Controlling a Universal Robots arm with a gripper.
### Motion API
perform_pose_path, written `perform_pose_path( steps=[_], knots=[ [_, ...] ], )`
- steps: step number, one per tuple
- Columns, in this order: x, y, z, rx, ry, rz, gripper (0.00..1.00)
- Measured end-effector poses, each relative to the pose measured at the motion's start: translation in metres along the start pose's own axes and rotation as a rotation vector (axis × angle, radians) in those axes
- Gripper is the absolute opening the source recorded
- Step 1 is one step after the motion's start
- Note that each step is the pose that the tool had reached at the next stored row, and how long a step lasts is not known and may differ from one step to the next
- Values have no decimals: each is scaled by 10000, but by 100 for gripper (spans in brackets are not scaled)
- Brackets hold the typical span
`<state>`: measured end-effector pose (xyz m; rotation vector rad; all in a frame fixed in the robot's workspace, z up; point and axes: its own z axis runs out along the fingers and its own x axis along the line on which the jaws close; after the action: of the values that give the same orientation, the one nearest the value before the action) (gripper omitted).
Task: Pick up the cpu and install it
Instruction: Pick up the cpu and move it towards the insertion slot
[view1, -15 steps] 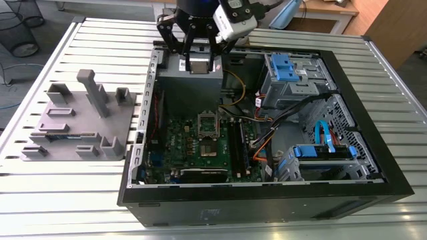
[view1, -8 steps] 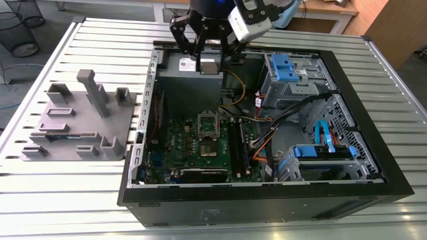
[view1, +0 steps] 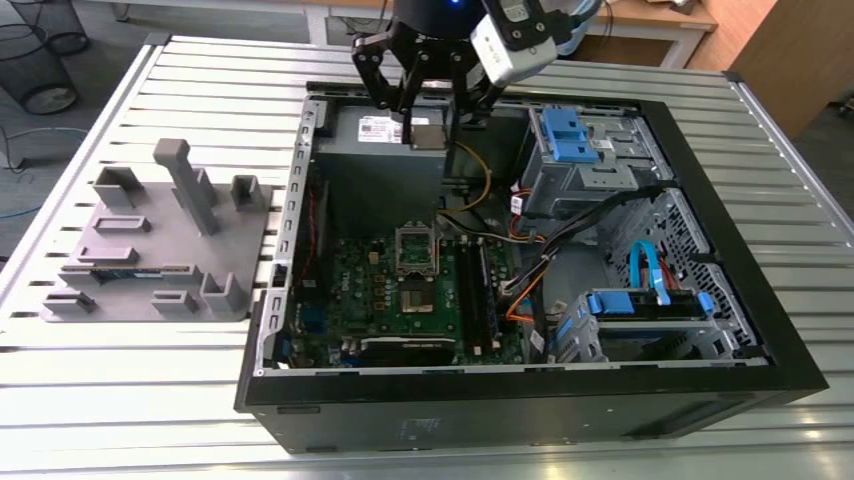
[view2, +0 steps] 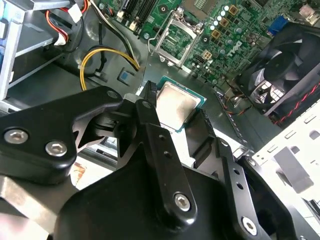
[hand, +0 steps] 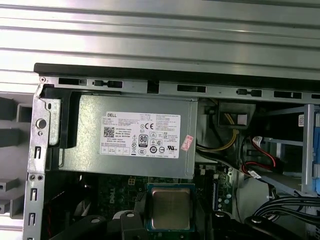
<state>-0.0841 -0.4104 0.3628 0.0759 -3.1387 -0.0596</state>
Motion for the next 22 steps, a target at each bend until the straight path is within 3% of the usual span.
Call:
perform_pose_path(
  steps=[2,22],
  knots=[
    [-1,0,0,0,0,-1,47],
    [11,-244,37,1,-1,28,47]
  ],
)
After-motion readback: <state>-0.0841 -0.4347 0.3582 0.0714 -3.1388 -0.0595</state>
